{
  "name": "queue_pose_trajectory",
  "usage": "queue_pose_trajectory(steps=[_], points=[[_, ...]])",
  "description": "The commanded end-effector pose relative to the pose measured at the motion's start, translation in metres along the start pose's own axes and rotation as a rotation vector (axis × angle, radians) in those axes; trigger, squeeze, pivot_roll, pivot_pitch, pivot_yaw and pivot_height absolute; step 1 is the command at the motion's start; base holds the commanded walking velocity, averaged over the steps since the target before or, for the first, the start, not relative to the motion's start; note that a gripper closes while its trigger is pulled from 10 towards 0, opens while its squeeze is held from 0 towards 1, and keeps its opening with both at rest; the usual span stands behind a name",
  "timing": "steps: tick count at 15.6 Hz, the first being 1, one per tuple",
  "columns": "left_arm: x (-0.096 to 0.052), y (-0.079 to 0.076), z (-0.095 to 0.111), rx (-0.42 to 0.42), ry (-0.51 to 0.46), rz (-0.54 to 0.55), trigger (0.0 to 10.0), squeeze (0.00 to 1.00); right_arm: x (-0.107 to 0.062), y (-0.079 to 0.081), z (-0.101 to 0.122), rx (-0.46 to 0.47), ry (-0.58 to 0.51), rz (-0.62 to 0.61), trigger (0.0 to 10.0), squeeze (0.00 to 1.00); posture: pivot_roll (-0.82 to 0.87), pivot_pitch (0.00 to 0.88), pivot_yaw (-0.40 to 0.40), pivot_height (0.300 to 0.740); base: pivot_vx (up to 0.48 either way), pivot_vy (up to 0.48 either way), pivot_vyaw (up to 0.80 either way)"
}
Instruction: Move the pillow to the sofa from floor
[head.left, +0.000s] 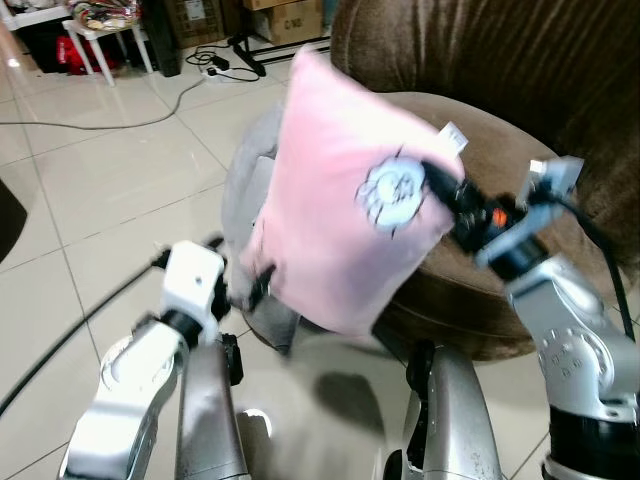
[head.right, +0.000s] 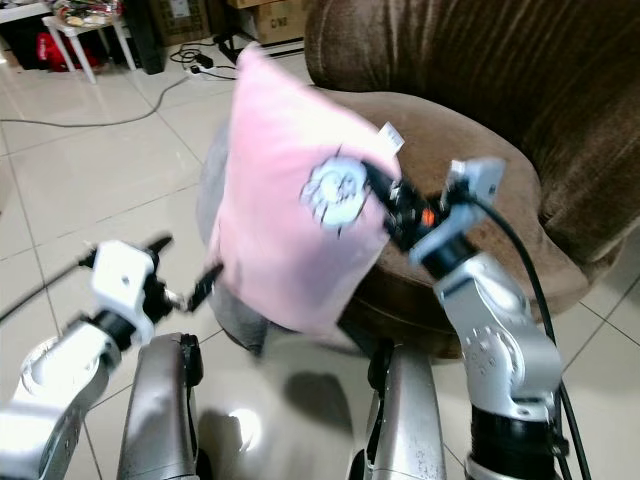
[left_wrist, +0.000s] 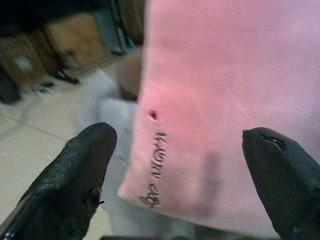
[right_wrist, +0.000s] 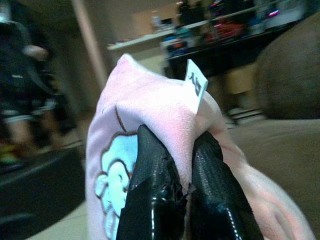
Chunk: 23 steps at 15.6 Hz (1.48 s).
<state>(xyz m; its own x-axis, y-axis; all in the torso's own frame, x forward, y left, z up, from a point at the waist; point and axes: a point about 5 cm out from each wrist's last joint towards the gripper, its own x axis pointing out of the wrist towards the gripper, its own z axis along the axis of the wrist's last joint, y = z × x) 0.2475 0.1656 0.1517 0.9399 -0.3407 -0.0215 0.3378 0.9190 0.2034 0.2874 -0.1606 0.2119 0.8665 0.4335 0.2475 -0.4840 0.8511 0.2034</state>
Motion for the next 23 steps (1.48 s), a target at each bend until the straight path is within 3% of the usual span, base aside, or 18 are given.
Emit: queue_pose_trajectory(steps=[1, 4, 9, 11, 23], points=[[0.002, 0.004, 0.016, 0.034, -0.057, 0.045, 10.0, 0.0, 0.006, 0.004, 0.012, -0.072, -0.045, -0.077, 10.0, 0.0, -0.03, 0.0, 0.004, 0.406, 0.0, 0.0, 0.0], [0.011, 0.01, 0.033, 0.073, -0.11, 0.129, 10.0, 0.0, 0.013, 0.011, 0.012, -0.1, -0.051, -0.171, 10.0, 0.0, -0.02, 0.0, 0.002, 0.441, 0.0, 0.0, 0.0], [0.013, 0.008, 0.031, 0.1, -0.096, 0.135, 10.0, 0.0, 0.016, 0.005, 0.007, -0.144, -0.03, -0.274, 10.0, 0.0, -0.02, 0.0, -0.001, 0.481, 0.0, 0.0, 0.0], [0.014, 0.007, 0.03, 0.096, -0.093, 0.136, 10.0, 0.0, 0.016, 0.007, 0.007, -0.078, -0.037, -0.27, 10.0, 0.0, -0.02, 0.0, 0.002, 0.501, 0.0, 0.0, 0.0], [0.017, 0.006, 0.03, 0.091, -0.09, 0.14, 10.0, 0.0, 0.013, 0.003, 0.011, -0.102, -0.039, -0.314, 10.0, 0.0, -0.03, 0.0, 0.007, 0.616, 0.0, 0.0, 0.0]])
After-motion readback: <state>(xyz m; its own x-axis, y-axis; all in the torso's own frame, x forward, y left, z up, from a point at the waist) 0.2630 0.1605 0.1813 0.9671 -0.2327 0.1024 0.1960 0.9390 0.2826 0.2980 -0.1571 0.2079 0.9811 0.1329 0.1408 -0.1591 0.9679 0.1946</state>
